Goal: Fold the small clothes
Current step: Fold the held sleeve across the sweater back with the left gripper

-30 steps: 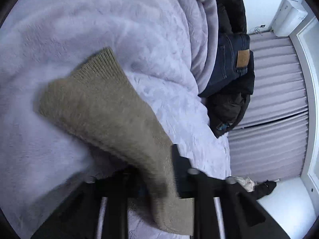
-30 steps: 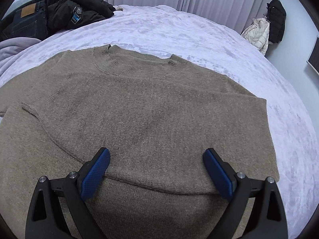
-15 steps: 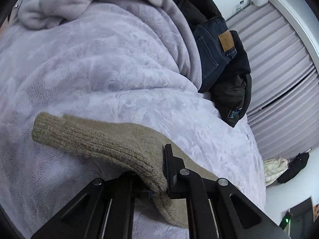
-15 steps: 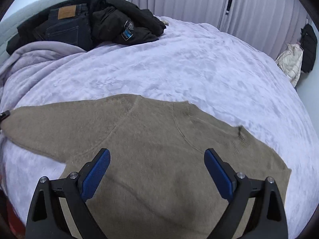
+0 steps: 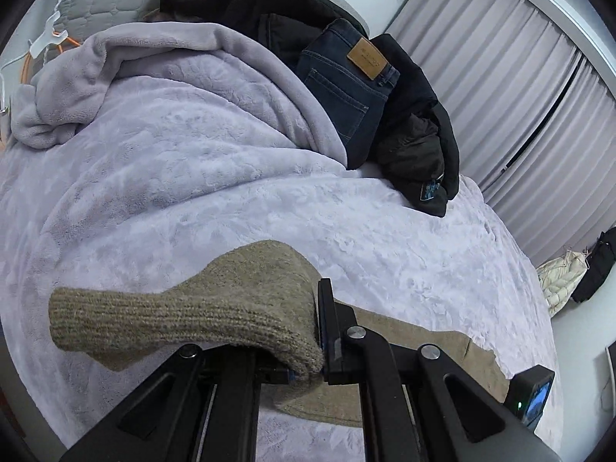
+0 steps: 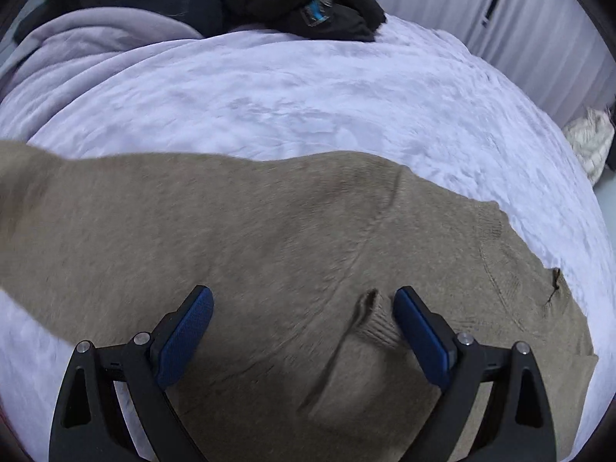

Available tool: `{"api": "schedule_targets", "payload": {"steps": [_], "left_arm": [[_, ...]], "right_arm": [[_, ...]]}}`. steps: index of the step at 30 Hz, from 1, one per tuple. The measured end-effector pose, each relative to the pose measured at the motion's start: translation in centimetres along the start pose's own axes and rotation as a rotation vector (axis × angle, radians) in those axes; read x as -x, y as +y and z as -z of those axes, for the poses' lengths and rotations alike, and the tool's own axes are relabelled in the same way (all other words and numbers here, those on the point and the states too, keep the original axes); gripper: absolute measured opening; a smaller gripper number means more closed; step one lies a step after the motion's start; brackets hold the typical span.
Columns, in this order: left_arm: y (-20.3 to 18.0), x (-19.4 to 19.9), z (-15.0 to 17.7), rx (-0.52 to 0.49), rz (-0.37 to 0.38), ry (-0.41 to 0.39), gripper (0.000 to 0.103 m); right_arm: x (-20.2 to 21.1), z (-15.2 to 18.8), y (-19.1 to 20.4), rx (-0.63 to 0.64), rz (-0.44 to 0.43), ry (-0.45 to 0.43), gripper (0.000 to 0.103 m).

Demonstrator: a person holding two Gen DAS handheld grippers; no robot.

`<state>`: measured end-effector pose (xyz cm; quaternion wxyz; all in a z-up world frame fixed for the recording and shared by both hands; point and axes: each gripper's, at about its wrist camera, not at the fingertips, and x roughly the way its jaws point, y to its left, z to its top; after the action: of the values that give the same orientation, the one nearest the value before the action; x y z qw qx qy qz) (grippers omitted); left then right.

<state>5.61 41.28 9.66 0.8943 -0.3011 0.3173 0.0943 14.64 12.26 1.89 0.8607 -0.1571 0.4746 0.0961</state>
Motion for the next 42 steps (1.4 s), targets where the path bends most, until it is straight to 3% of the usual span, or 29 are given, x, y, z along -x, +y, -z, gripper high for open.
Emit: {"api": "schedule_targets", "payload": {"steps": [3, 5, 9, 13, 19, 26, 31, 36, 39, 40, 42], "left_arm": [[-2.6, -0.1, 0.6, -0.062, -0.005, 0.018, 0.009], [-4.9, -0.4, 1.4, -0.109, 0.013, 0.035, 0.009], [-11.2, -1.9, 4.2, -0.223, 0.038, 0.097, 0.009], [-18.1, -4.4, 7.7, -0.320, 0.055, 0.181, 0.008], [-29.9, -4.9, 14.8, -0.494, 0.087, 0.234, 0.008], [-40.1, -4.3, 24.5, -0.672, 0.151, 0.309, 0.008], [-44.3, -5.2, 30.0, -0.764, 0.178, 0.385, 0.008], [-45.5, -7.1, 33.5, -0.809, 0.170, 0.456, 0.008], [-45.3, -8.1, 35.1, -0.846, 0.123, 0.508, 0.009], [-45.4, -8.2, 35.3, -0.864, 0.110, 0.502, 0.015], [-45.7, -7.7, 35.3, -0.887, 0.119, 0.507, 0.063]], "right_arm": [[2.9, 1.8, 0.4, 0.076, -0.064, -0.036, 0.096], [4.7, 2.8, -1.4, 0.047, -0.044, -0.078, 0.096], [7.5, 5.6, -8.1, -0.093, 0.077, -0.088, 0.096], [8.3, 8.9, -15.5, -0.238, 0.136, -0.060, 0.096], [9.1, 14.2, -22.2, -0.370, 0.160, -0.033, 0.096], [11.8, 18.8, -27.7, -0.442, 0.209, -0.062, 0.096], [13.0, 21.8, -31.0, -0.478, 0.271, -0.054, 0.096], [13.3, 24.5, -33.6, -0.541, 0.243, -0.056, 0.096], [13.0, 25.4, -34.2, -0.564, 0.208, -0.061, 0.096], [13.0, 25.6, -34.3, -0.566, 0.198, -0.065, 0.096], [12.8, 25.6, -34.3, -0.566, 0.186, -0.071, 0.096]]}}
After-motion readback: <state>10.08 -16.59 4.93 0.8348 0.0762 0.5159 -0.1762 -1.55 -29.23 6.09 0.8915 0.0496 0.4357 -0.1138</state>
